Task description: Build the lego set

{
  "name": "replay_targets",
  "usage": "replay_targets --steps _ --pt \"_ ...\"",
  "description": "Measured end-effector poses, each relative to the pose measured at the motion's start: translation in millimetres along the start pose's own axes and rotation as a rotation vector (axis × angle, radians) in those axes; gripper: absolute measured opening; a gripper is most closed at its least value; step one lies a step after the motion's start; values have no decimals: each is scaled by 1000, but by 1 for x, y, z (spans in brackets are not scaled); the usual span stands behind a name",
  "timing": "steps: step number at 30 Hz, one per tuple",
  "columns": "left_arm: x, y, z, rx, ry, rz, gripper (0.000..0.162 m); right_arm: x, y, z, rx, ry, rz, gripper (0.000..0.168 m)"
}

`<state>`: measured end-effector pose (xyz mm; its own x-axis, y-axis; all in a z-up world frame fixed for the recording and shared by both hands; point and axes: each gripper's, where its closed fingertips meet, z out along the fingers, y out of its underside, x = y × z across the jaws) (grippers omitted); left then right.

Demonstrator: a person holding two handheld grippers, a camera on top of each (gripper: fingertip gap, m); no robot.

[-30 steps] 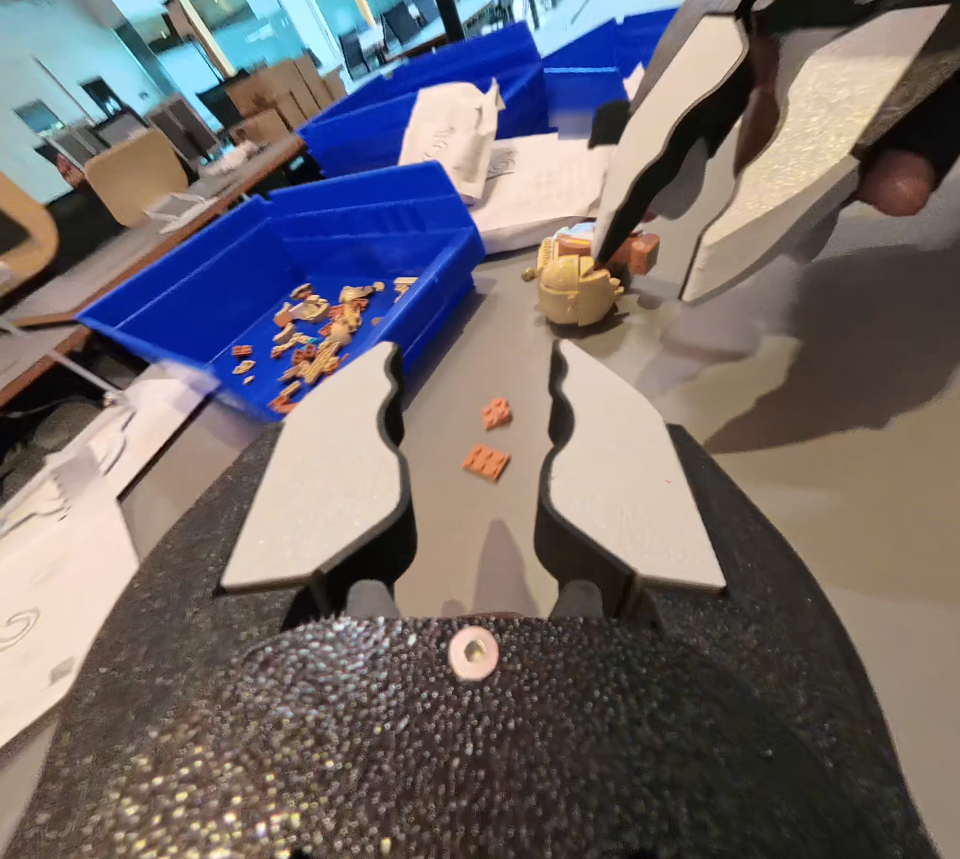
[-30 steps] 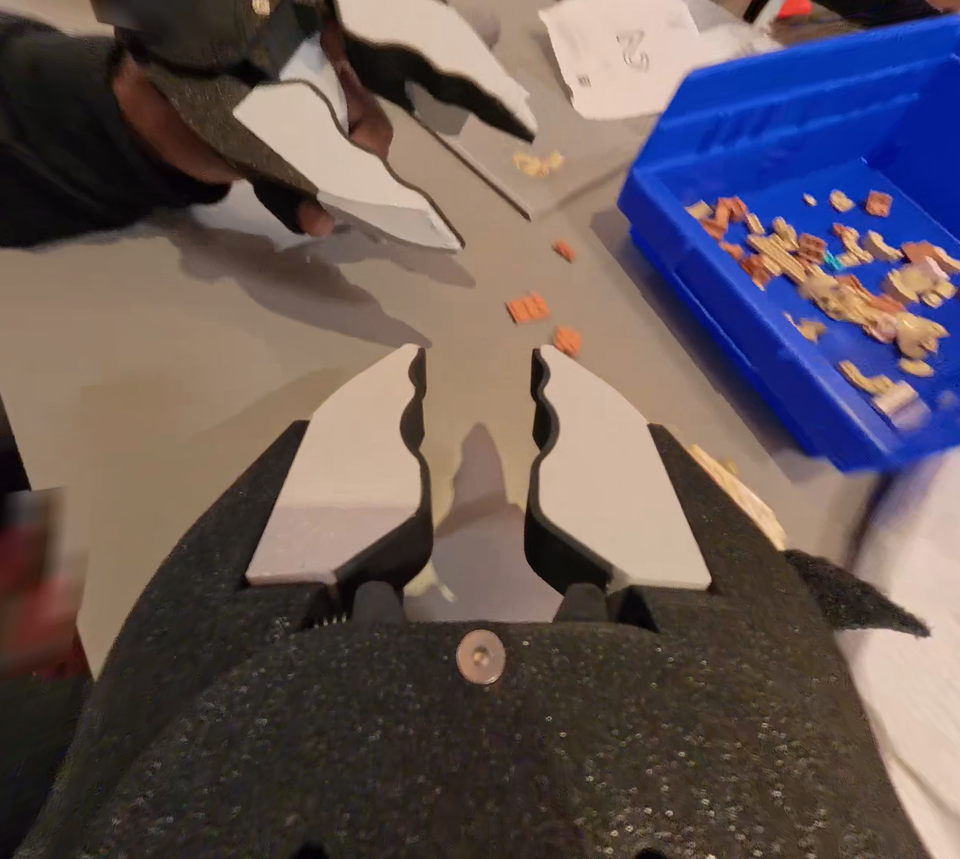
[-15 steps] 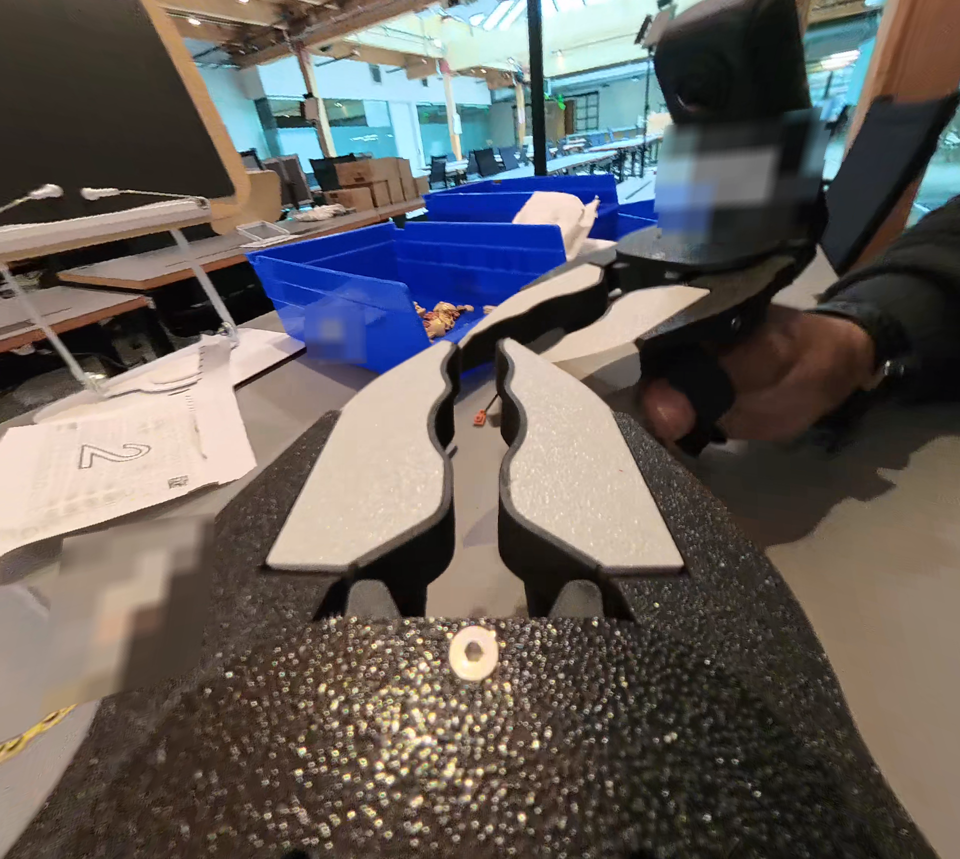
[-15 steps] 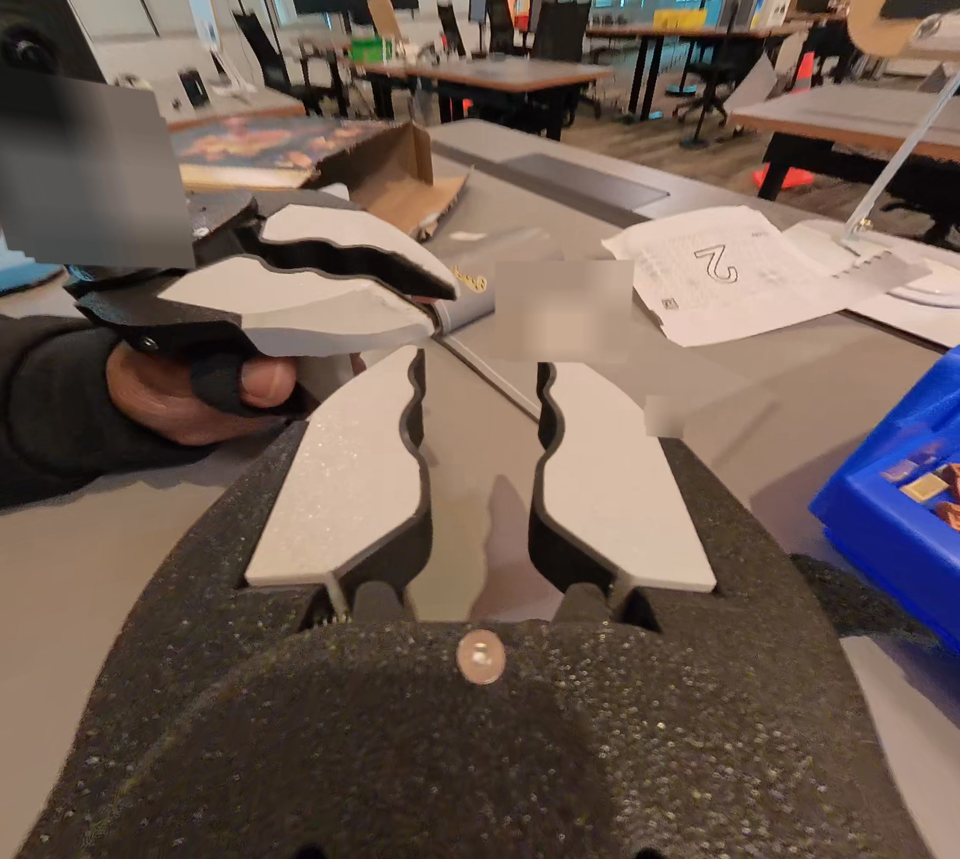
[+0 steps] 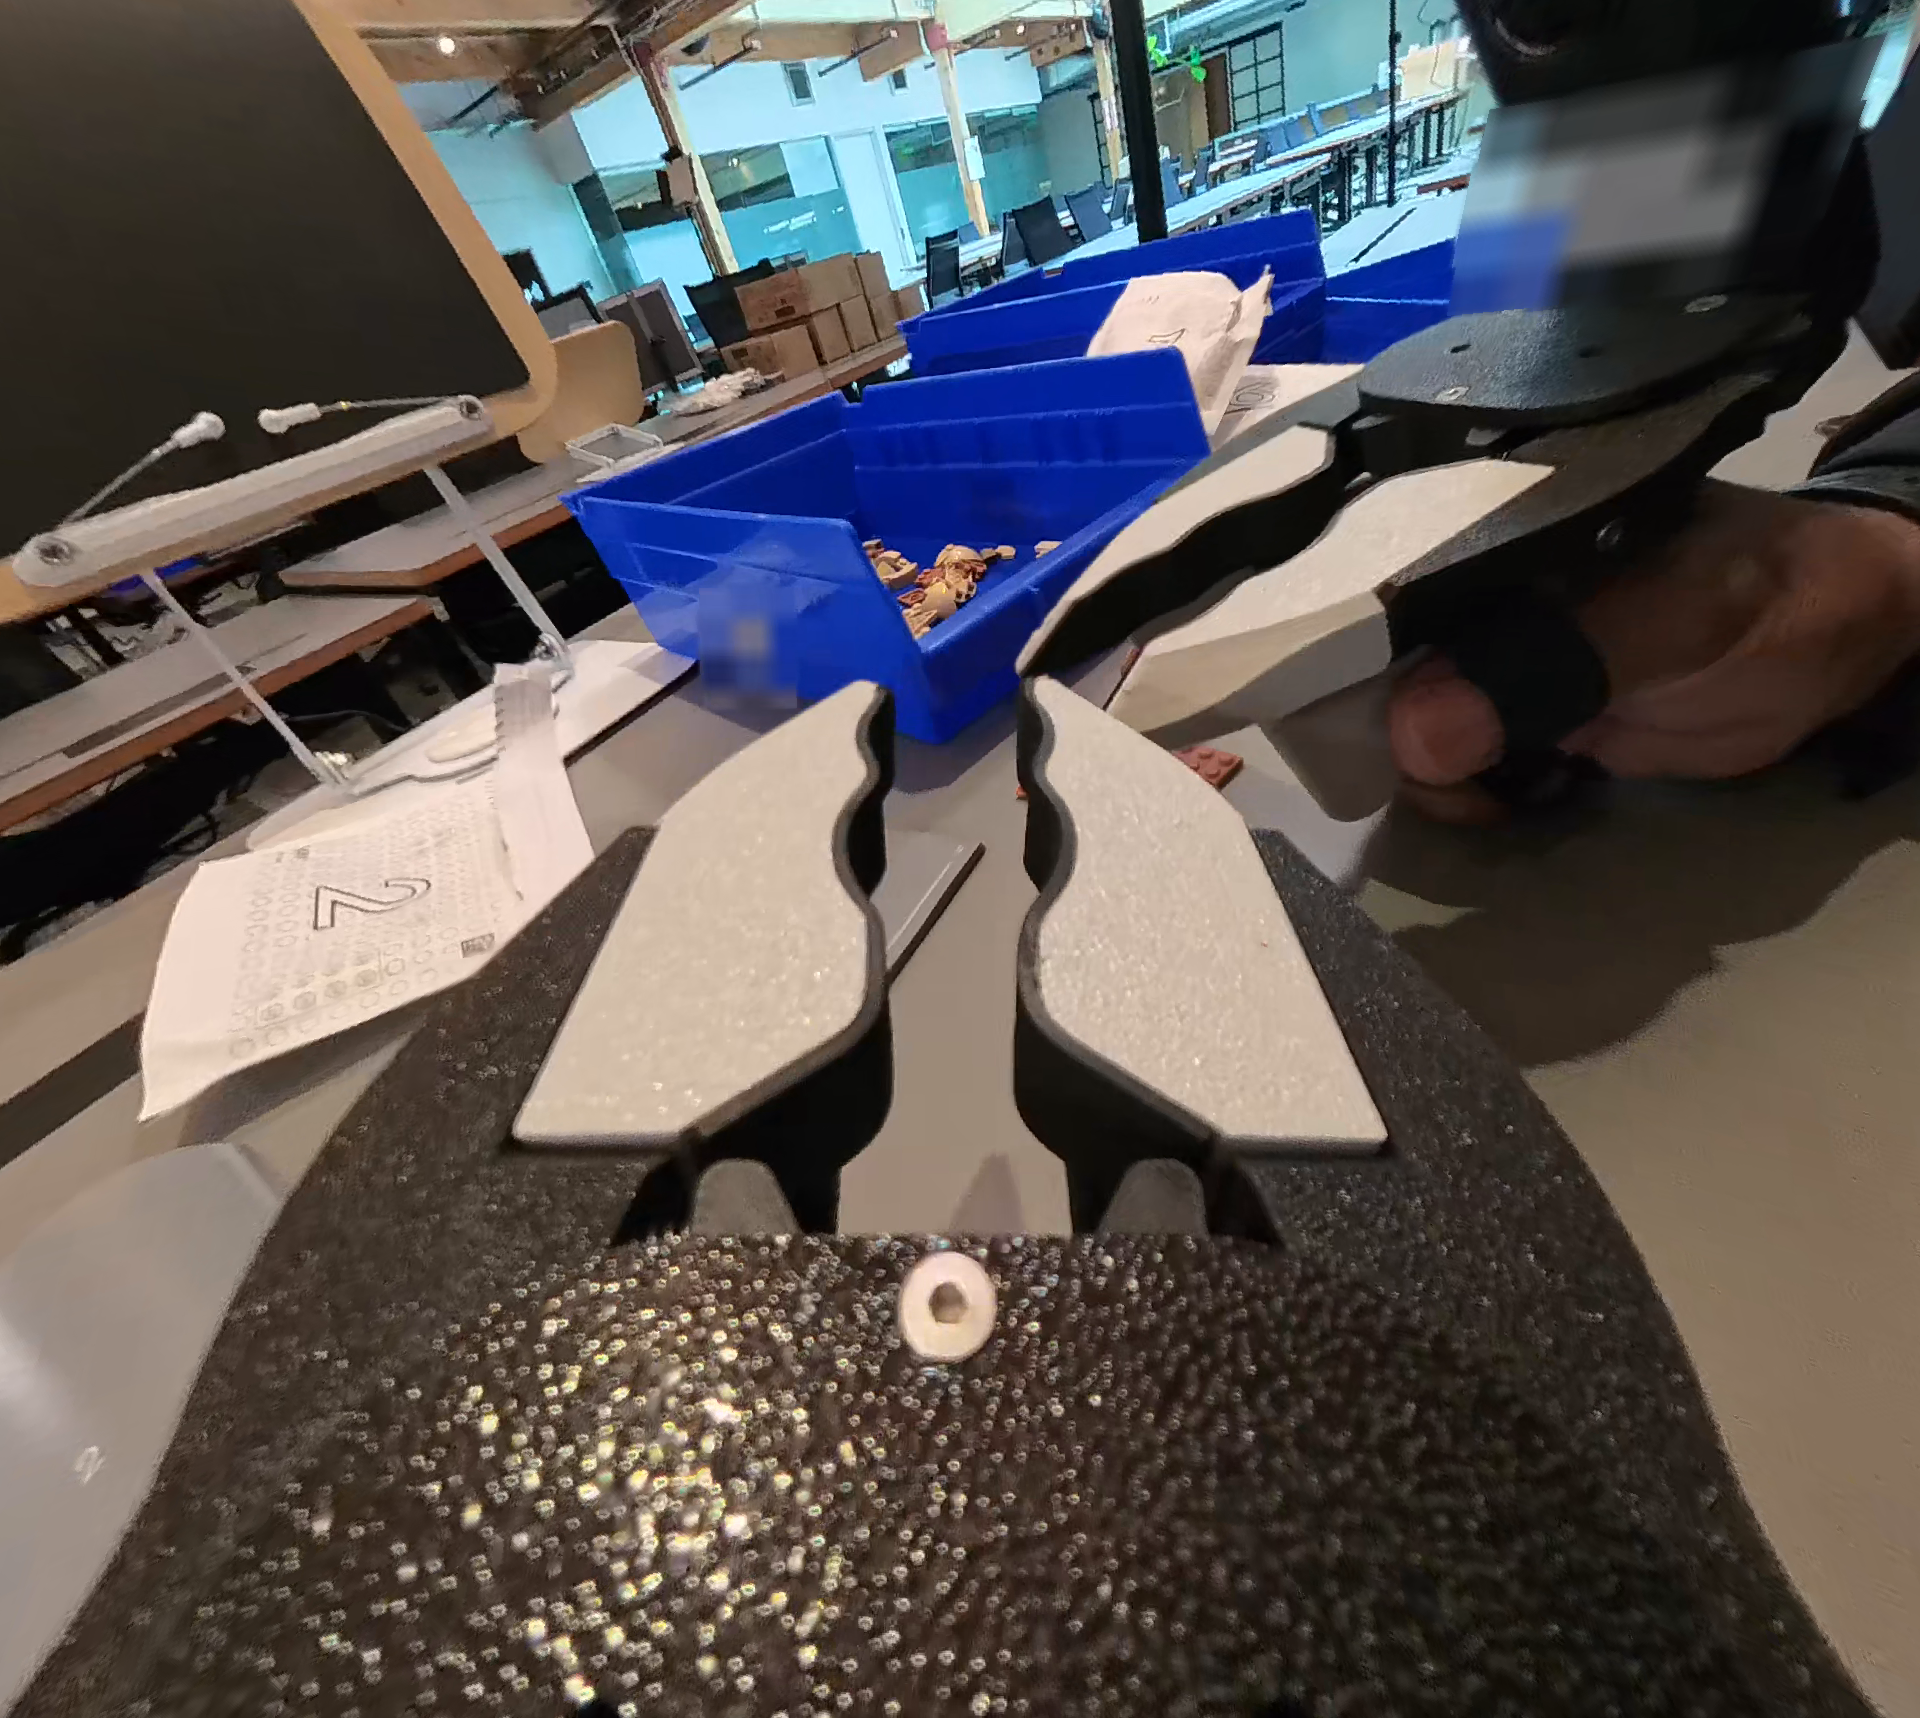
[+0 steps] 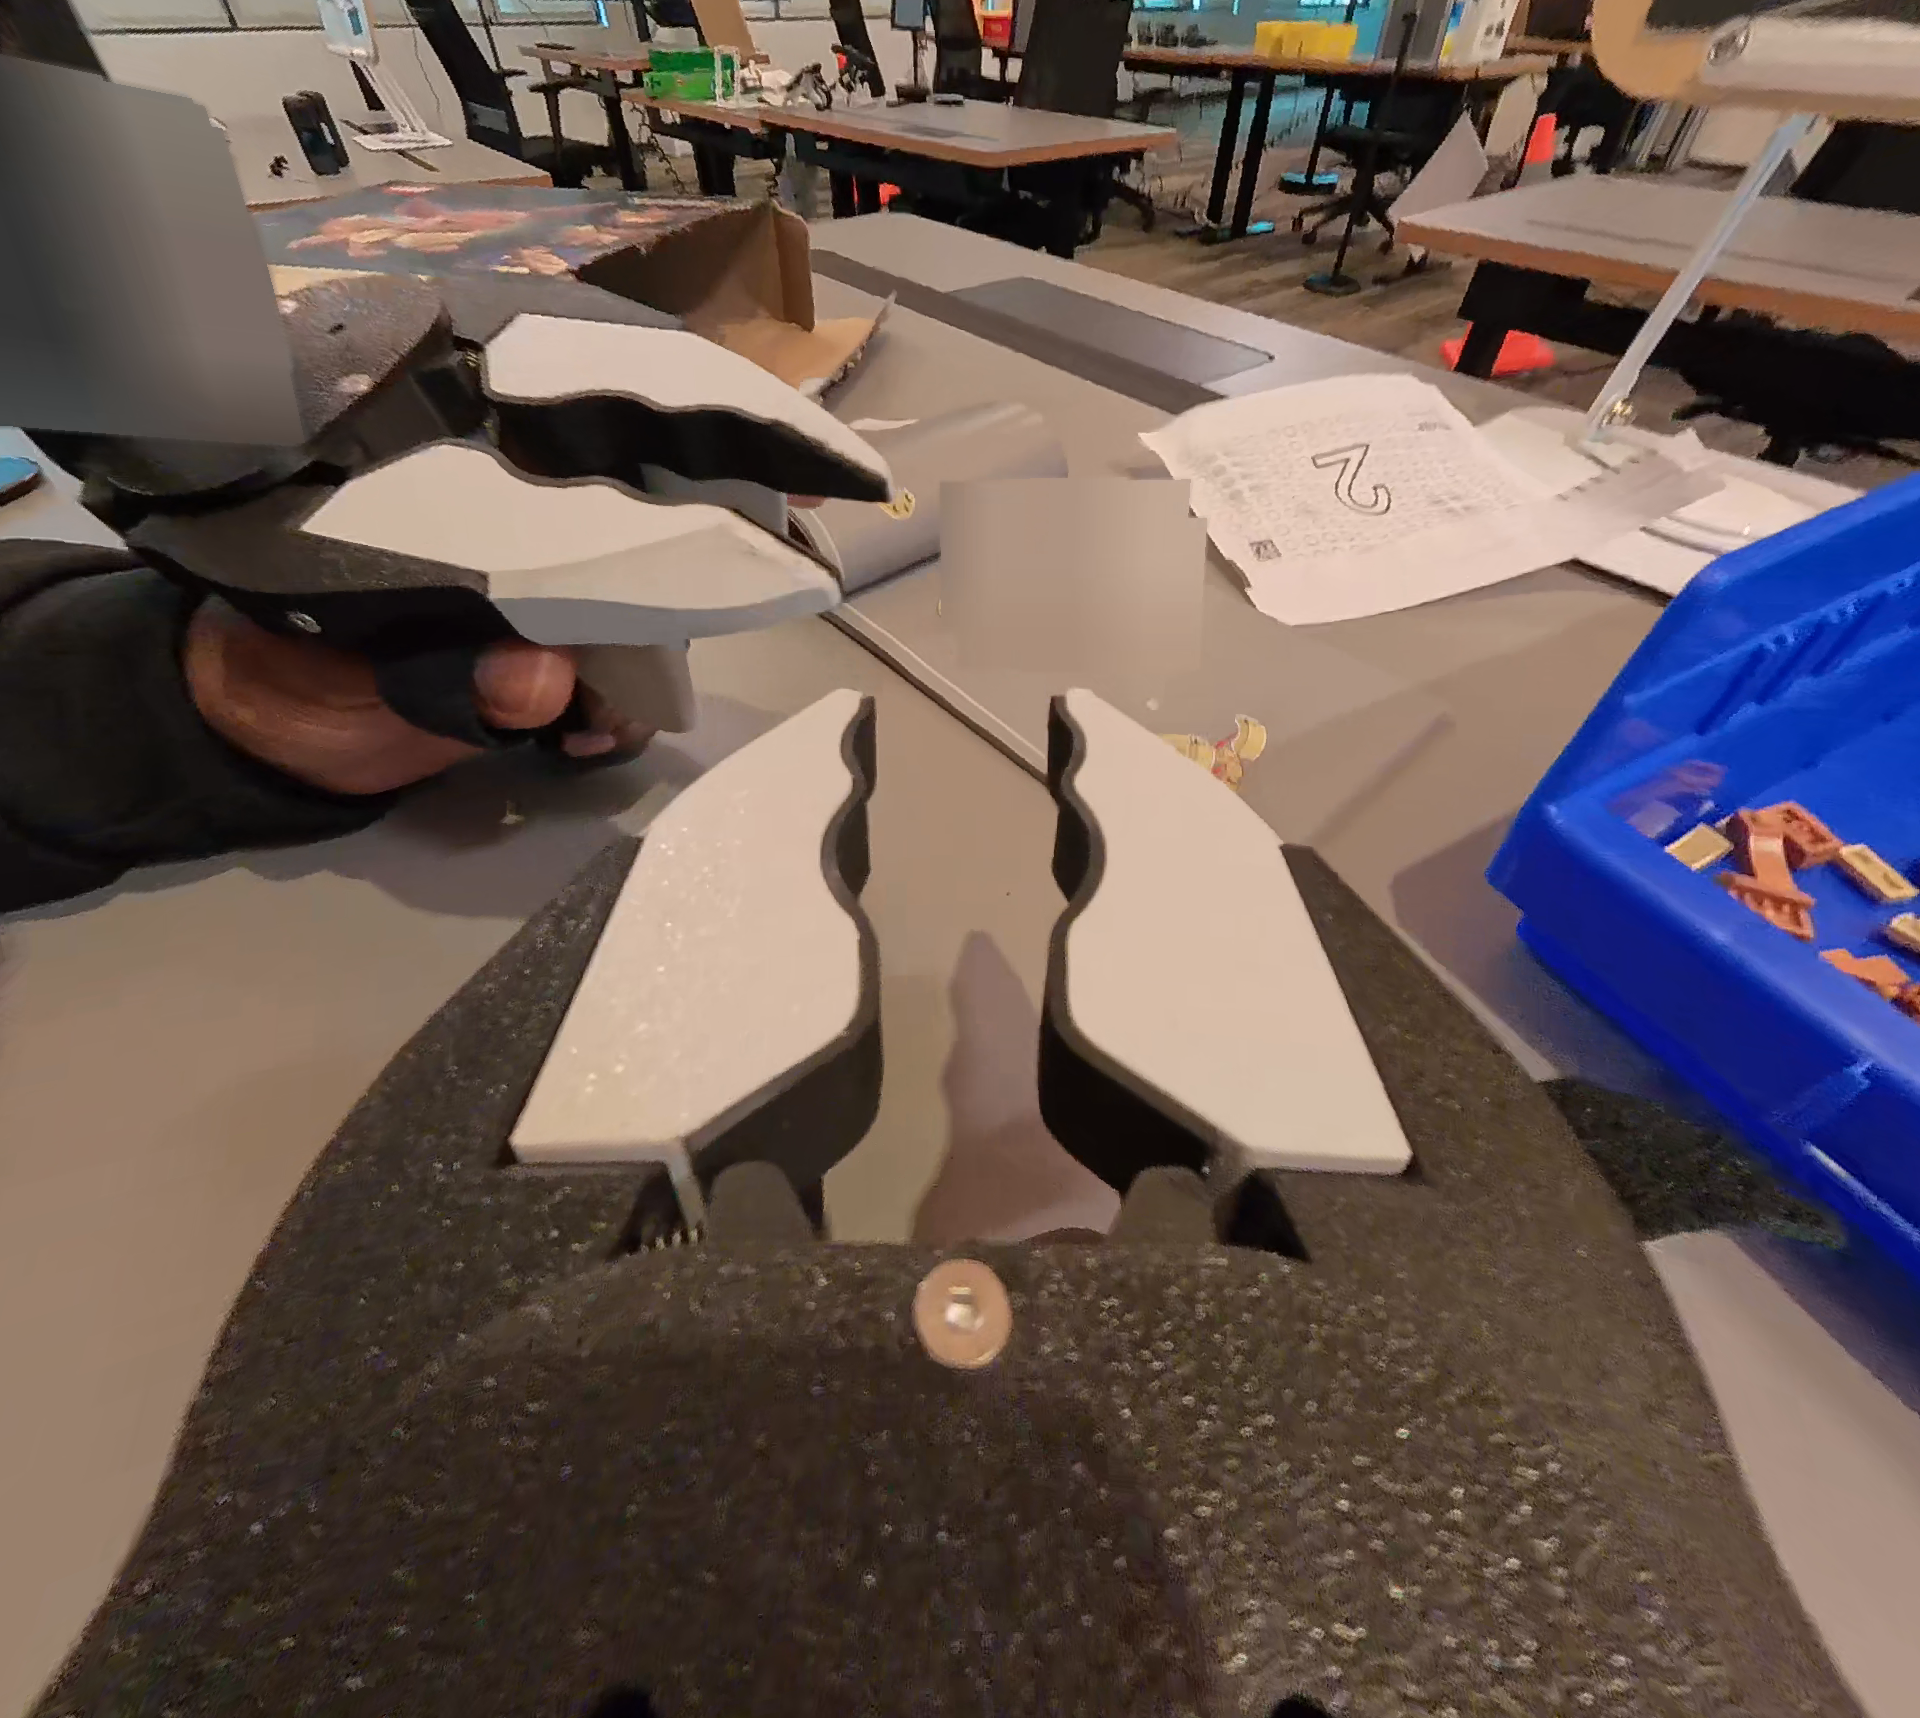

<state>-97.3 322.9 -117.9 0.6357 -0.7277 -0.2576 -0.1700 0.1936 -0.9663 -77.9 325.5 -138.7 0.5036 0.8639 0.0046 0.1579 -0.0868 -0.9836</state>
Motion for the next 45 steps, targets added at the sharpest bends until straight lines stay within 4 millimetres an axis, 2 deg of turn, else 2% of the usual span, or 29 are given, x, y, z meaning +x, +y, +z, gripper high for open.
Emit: replay_targets --steps 9,16,22,28,32,37,41,45 --pt "-11 5 -2 -40 21 -153 18 12 6 3 -42 0 109 22" --pt "-7 10 2 -73 45 -146 18 9 2 -1 -9 -37 124 14" --pt "-4 10 1 -80 55 -134 17 7 -9 -16 53 -87 185 0" --pt "-3 14 3 -111 54 -137 17 18 -41 -44 121 -101 182 0" --pt "0 17 5 -137 56 -108 17 39 -70 -71 165 -54 106 0" --pt "4 20 6 -159 61 -81 18 92 -96 -113 176 93 2 7" --pt "4 21 7 -166 64 -82 18 136 -95 -135 121 195 -51 10" --pt "4 21 7 -172 69 -87 18 165 -86 -143 49 239 -90 11"
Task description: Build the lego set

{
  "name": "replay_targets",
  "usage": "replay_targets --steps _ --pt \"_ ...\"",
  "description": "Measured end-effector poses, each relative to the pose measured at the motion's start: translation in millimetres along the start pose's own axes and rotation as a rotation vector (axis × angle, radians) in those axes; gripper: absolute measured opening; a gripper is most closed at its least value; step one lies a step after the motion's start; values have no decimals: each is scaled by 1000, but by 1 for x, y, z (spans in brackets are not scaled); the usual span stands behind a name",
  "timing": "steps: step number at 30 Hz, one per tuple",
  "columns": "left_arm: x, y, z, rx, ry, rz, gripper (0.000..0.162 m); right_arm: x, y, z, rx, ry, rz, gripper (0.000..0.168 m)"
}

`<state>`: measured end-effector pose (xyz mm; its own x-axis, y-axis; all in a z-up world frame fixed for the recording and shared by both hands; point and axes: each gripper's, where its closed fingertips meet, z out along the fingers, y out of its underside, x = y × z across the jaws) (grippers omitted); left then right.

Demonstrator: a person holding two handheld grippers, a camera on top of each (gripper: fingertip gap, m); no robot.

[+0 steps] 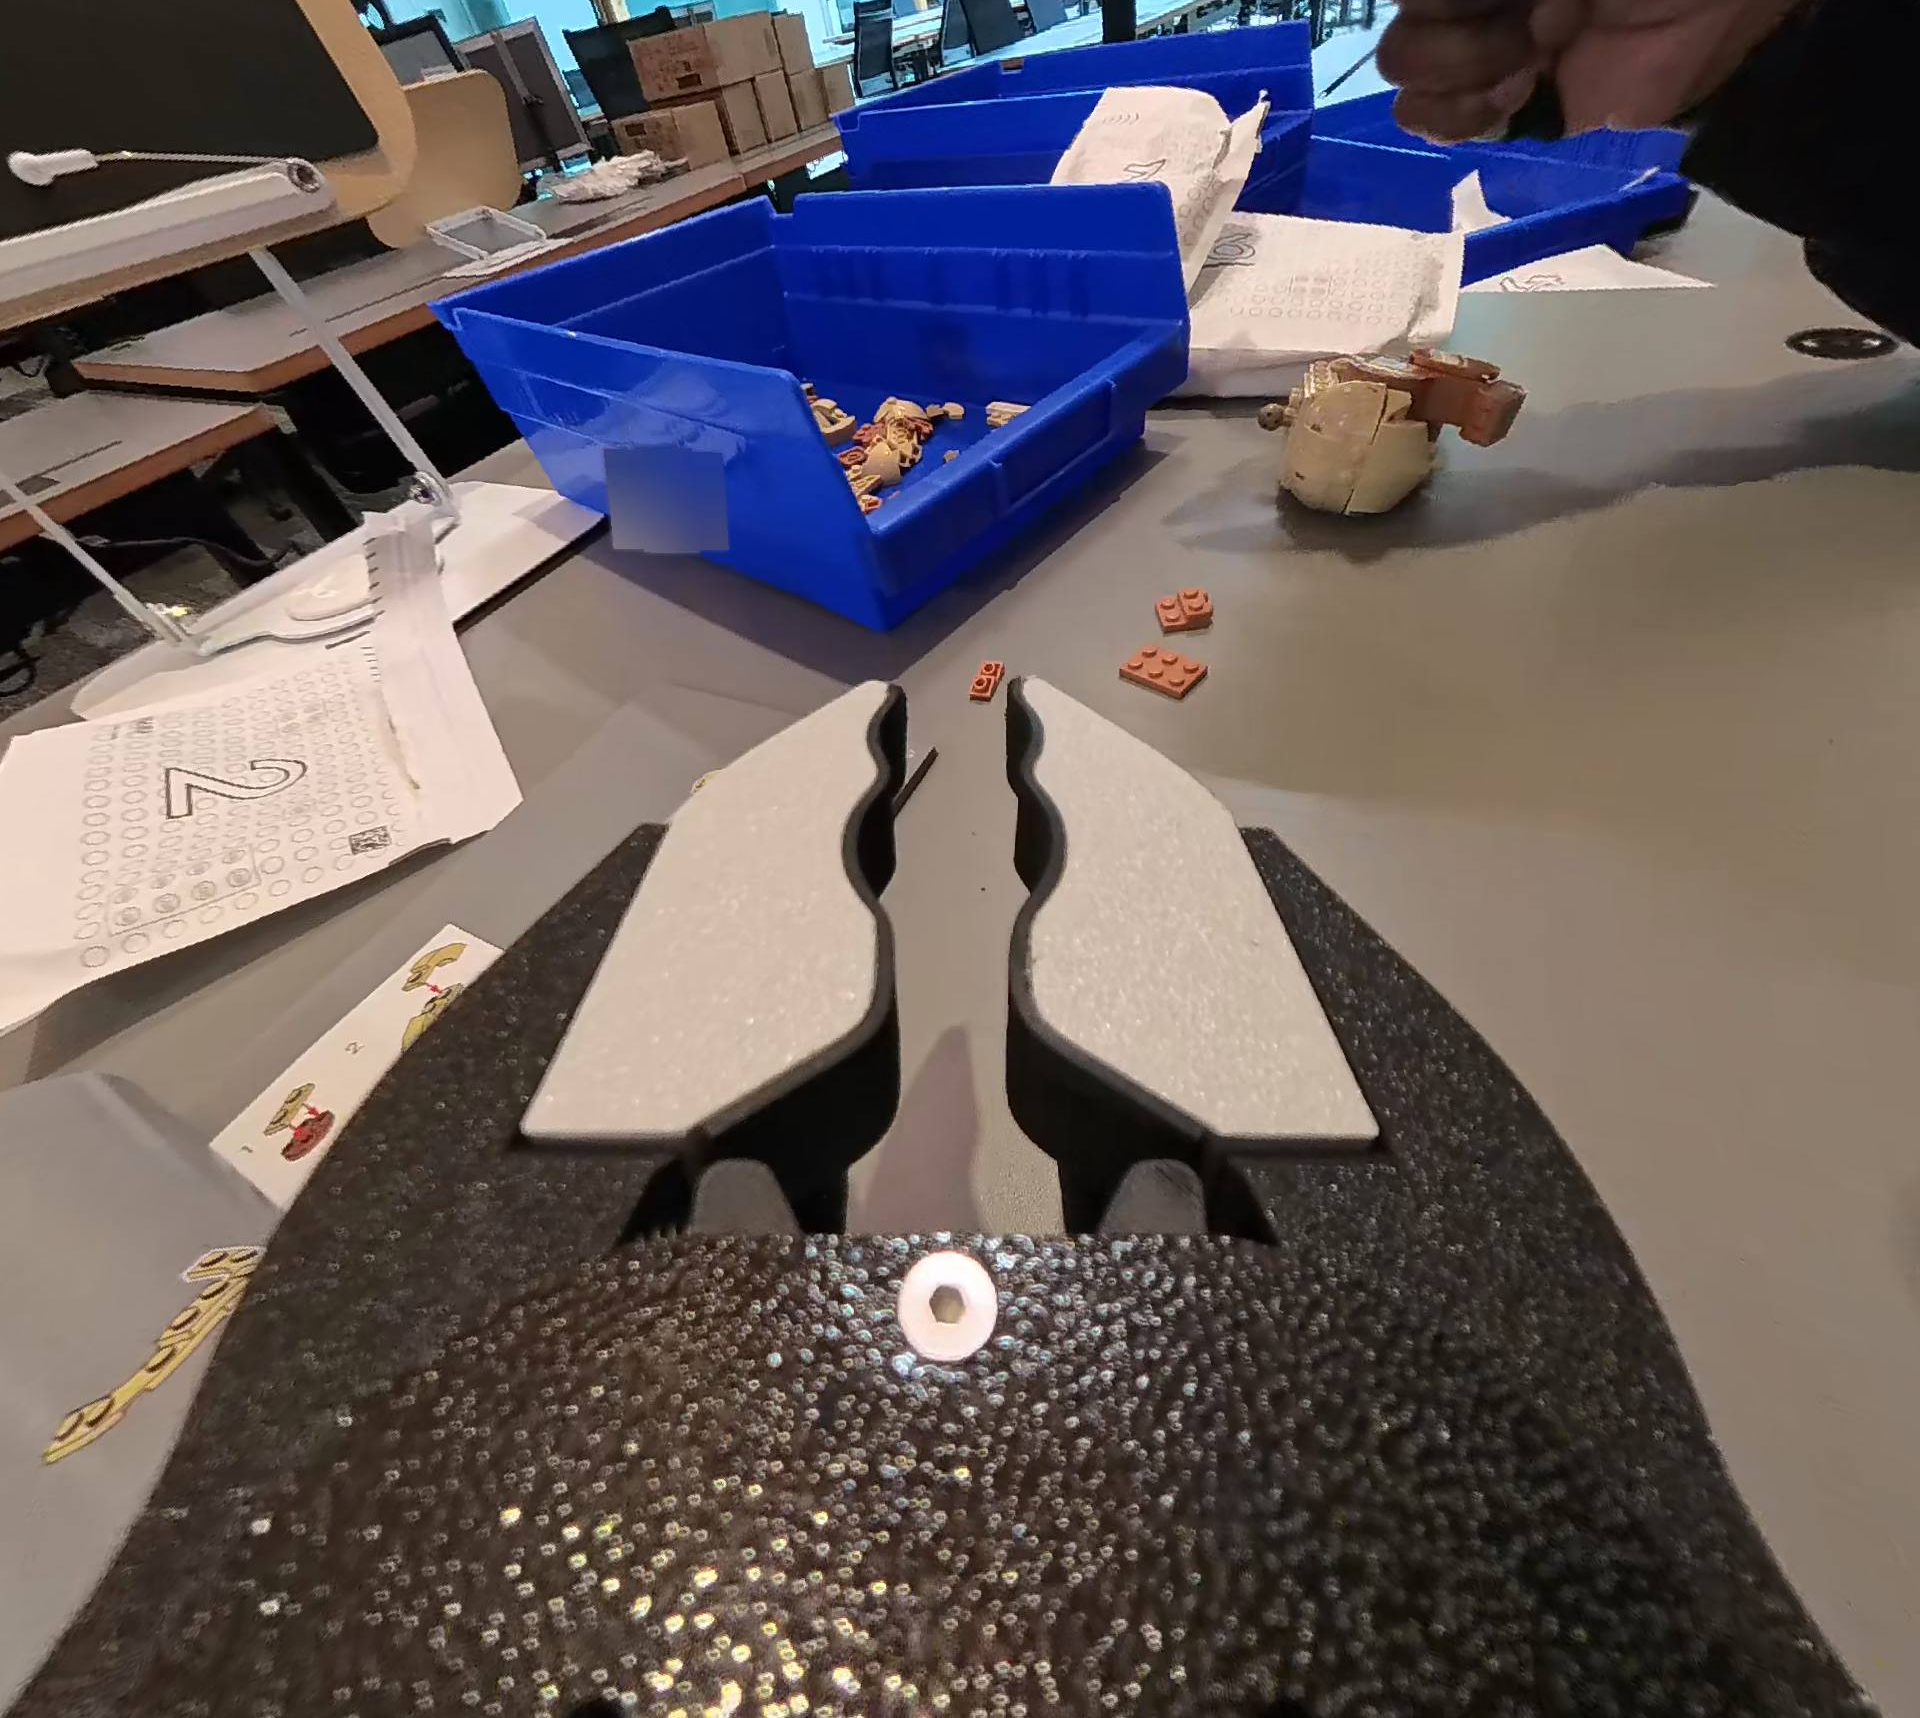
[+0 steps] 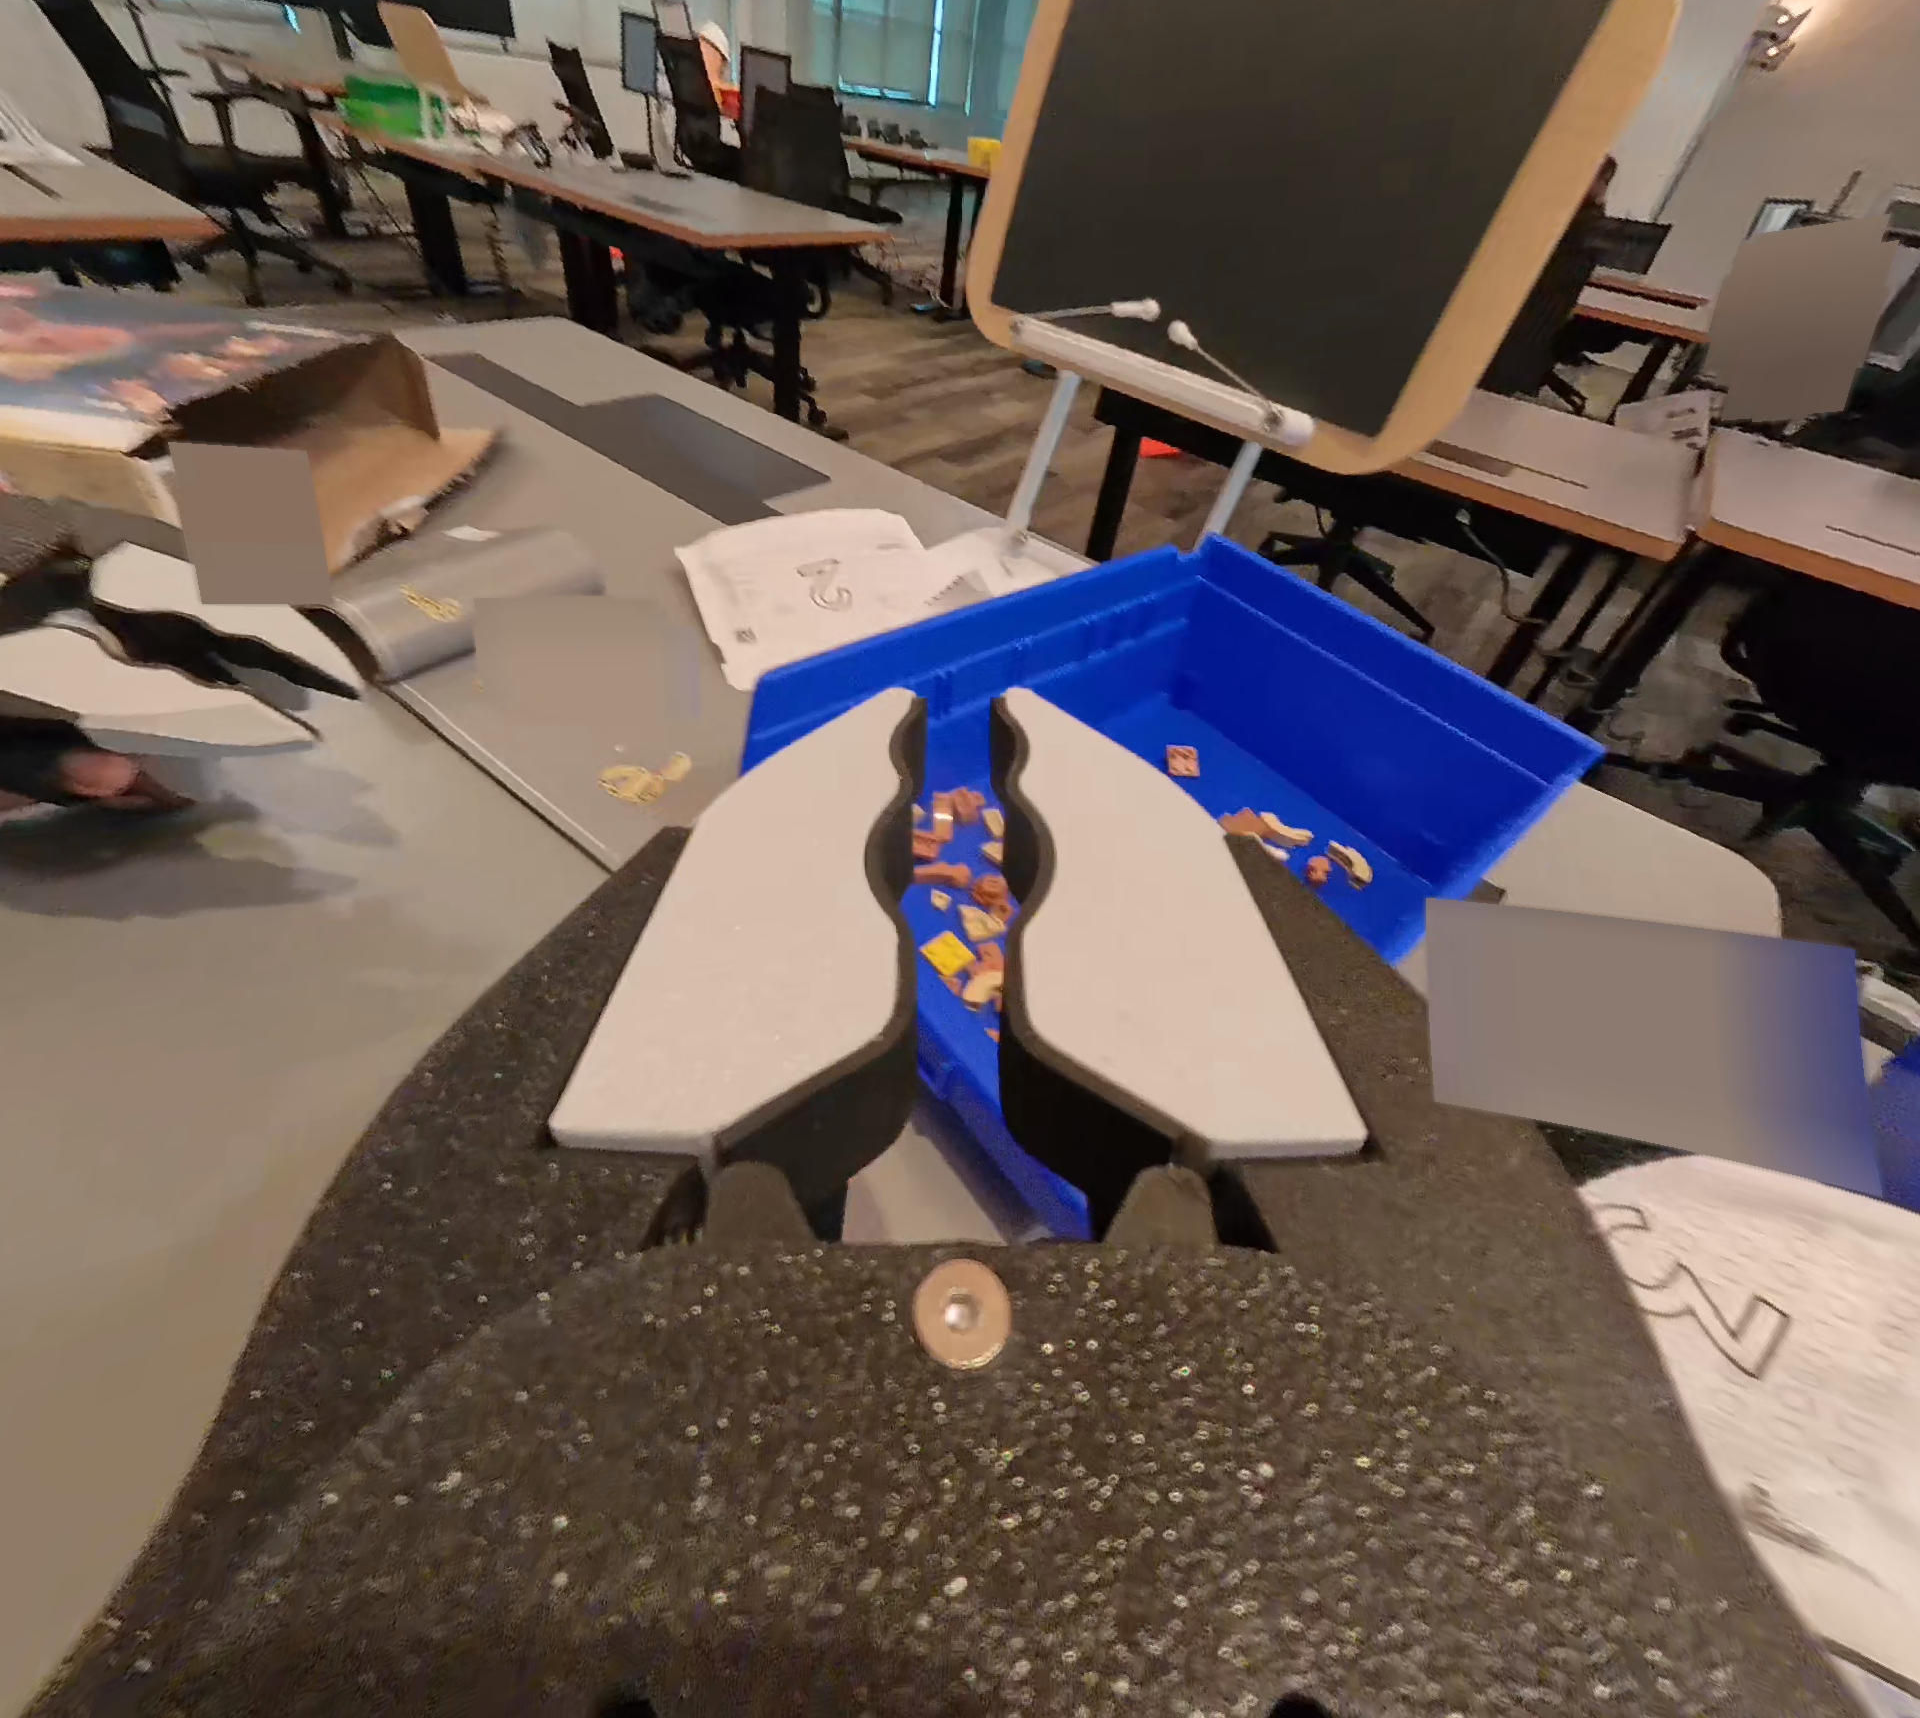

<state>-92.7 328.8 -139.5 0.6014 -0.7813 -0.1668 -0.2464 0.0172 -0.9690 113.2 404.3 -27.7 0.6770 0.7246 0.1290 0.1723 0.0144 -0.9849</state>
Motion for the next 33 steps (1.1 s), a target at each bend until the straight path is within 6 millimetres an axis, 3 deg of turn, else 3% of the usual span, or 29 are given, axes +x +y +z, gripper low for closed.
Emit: replay_targets --steps 6,13,33 --pt "1 2 1 -14 5 2 18 29 21 -2 -34 46 38 11" --pt "0 5 0 -36 7 -5 18 41 44 -7 -60 62 87 11" --pt "2 12 1 -89 12 14 19 32 64 2 -147 44 -8 12"
